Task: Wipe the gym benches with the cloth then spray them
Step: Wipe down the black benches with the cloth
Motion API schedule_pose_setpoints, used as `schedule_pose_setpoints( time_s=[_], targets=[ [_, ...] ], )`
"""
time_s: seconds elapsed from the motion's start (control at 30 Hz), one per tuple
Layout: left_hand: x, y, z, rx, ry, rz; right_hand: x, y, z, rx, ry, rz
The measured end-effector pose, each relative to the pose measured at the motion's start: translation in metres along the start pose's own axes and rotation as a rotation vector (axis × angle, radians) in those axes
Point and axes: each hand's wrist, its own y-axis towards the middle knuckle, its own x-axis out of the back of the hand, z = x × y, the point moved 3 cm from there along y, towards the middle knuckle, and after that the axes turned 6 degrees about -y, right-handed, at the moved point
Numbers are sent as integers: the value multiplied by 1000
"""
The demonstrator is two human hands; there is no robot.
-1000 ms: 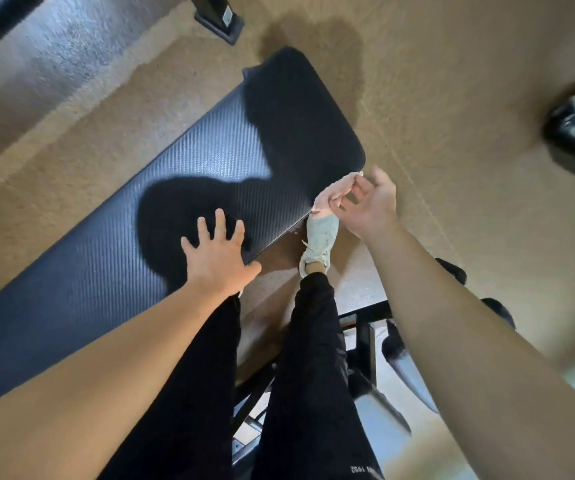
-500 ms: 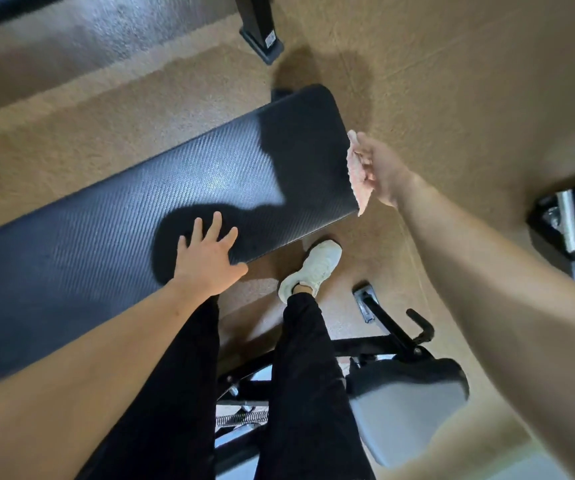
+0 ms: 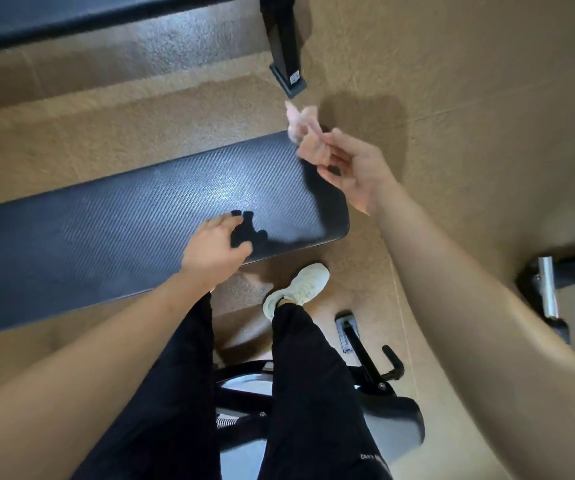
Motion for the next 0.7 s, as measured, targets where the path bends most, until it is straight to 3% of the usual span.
schedule_pose_setpoints(
  time_s=[0.27,0.53,0.7],
  targets=[
    [50,-70,-127,-224,-365,-291,14,-120,10,111,-48,3],
    [52,-123,-206,-328,-464,9,48,-234,69,267,-326,99],
    [74,-140,-262,-424,-497,32,78,-271,101,342,-384,-36]
  ],
)
